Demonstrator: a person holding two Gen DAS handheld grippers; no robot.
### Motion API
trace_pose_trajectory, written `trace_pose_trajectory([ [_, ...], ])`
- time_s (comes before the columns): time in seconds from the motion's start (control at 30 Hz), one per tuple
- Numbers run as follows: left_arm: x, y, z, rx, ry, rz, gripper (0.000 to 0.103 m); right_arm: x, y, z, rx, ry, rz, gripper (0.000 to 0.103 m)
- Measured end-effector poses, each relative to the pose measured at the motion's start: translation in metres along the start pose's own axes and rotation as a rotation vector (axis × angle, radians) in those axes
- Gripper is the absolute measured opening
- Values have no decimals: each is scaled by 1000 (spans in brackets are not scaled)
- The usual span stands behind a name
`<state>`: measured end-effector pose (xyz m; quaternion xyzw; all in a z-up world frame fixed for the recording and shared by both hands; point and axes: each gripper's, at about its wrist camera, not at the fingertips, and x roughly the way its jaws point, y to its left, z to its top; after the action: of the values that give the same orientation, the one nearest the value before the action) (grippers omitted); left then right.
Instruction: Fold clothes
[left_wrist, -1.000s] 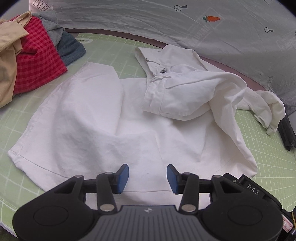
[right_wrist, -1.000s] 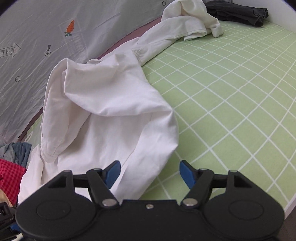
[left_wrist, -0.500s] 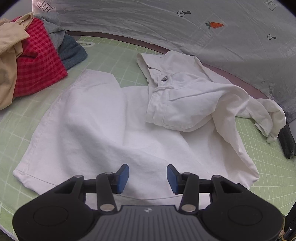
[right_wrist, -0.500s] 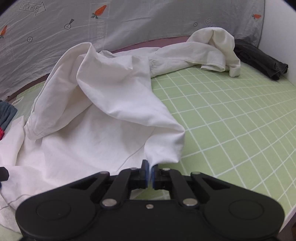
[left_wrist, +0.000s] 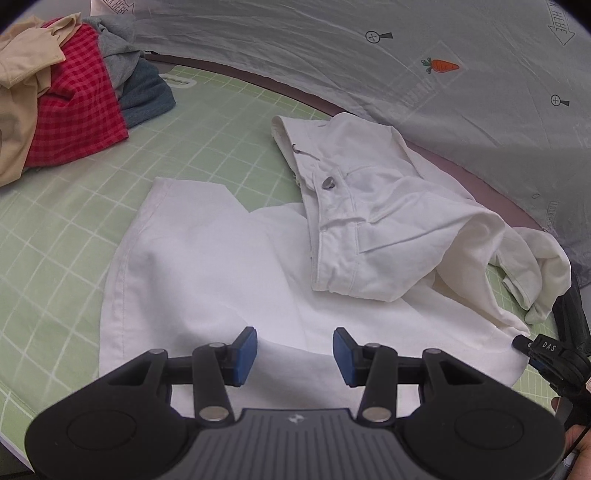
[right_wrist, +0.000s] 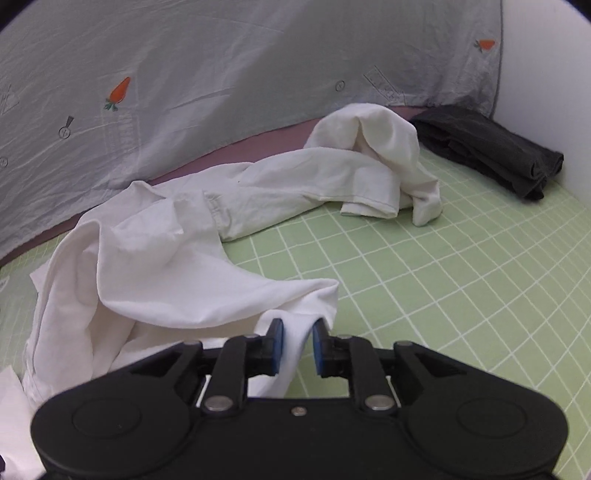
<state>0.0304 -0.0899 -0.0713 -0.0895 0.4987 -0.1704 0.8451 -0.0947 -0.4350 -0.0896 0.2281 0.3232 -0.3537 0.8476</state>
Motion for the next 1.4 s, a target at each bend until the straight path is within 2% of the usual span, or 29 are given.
trace_pose_trajectory([
  [0.07,3,-2,-1,-5,10,5,47,3,-10,-13,97,43,19,47],
  [0.23,7,0,-5,24,32,2,47,5,-13,-48,229,129,110,47],
  [0.43,4,9,-2,53,42,-4,47,6,-27,-80,560,251,204,46],
  [0.63,6,18,6,61,47,-12,47,-8,-42,-106,783,274,248,45],
  [0.8,7,22,9,80,54,-25,47,-26,-51,-111,809,223,206,46],
  [0.97,9,22,9,102,63,-41,47,-32,-54,-125,827,256,189,47],
  [1.17,9,23,8,126,70,-57,47,-33,-49,-139,861,284,259,47],
  [1.33,7,25,6,142,67,-62,47,-29,-28,-138,790,277,294,48],
  [1.4,6,25,5,139,63,-62,47,-19,-27,-136,835,287,317,44],
])
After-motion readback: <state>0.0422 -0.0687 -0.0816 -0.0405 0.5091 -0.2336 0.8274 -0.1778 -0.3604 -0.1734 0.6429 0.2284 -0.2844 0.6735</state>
